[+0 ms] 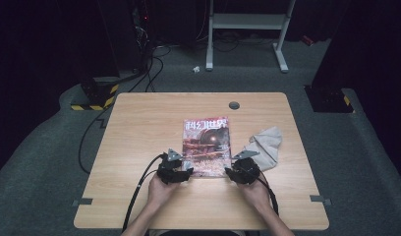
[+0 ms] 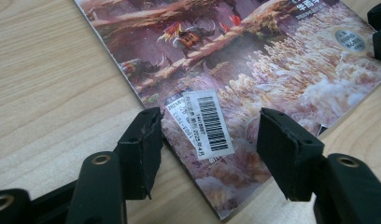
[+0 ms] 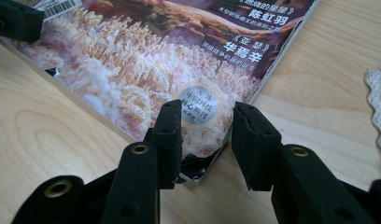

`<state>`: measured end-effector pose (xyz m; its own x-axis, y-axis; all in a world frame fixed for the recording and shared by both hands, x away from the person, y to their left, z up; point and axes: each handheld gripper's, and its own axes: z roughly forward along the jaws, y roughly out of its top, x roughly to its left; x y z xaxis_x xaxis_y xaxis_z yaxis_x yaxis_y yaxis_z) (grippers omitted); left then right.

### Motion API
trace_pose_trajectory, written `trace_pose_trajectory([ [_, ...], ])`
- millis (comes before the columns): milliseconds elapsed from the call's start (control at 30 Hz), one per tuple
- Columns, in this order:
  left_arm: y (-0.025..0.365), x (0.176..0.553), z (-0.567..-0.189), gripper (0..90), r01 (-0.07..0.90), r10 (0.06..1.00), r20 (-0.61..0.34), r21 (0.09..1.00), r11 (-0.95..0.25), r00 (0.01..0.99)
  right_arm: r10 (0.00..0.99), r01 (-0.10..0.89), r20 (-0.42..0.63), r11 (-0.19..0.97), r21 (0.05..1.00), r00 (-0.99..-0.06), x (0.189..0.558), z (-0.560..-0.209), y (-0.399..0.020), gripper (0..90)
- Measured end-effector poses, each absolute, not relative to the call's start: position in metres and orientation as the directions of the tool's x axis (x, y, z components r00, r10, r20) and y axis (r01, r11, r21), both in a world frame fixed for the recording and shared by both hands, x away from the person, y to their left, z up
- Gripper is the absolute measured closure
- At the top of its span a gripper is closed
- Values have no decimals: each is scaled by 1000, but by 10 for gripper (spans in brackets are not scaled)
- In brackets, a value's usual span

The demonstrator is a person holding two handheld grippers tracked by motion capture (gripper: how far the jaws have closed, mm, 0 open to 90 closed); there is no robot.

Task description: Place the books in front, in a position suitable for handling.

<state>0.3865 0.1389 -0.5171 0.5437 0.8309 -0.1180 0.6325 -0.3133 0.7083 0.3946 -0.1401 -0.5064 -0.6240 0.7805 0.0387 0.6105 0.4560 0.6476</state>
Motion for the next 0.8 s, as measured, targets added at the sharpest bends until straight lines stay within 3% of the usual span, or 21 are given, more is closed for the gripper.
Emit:
trace_pose_trajectory([
  [800,139,368,-517,408,605,800,-103,712,-356,591,752,601,50,483,637,-657,378,-506,-148,613],
])
